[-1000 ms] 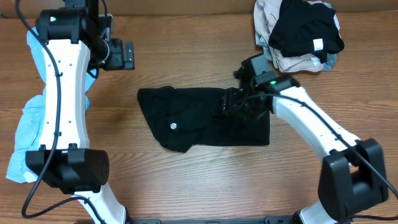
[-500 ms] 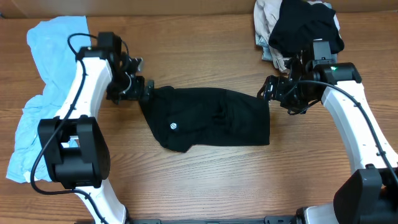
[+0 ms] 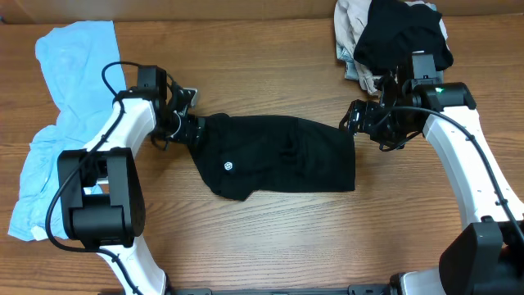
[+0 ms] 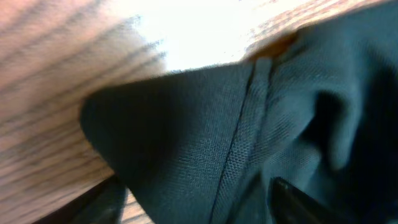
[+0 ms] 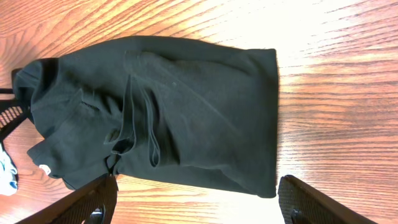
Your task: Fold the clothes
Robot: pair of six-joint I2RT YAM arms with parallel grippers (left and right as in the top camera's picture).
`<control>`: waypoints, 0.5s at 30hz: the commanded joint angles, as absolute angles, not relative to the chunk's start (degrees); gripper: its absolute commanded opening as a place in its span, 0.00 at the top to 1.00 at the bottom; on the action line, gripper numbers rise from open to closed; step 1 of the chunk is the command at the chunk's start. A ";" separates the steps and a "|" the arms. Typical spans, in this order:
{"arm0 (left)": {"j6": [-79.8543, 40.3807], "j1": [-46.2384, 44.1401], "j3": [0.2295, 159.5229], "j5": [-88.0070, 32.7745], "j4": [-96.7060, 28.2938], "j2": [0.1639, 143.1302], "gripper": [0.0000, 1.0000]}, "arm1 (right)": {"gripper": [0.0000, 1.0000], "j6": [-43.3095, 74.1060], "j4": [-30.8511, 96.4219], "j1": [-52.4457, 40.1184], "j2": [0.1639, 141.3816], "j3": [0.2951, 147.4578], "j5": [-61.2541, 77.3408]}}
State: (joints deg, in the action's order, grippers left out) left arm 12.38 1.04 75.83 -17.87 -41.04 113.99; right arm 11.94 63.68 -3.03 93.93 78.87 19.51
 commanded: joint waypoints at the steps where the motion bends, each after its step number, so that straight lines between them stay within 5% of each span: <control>1: 13.30 0.19 73.30 -19.55 -39.75 113.99 0.51 | 0.14 11.53 63.57 -2.98 93.32 79.72 19.14; 6: 13.28 0.19 73.17 -19.49 -39.81 113.99 0.95 | 0.14 11.51 63.35 -2.98 93.34 78.87 19.11; 15: 6.92 0.80 78.56 -16.47 -44.60 113.82 0.96 | 0.20 14.11 63.18 -3.97 93.34 73.82 22.24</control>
State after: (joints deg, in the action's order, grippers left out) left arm 9.93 0.73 74.11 -18.41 -41.82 113.99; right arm 12.45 63.72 -3.14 93.93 75.50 20.25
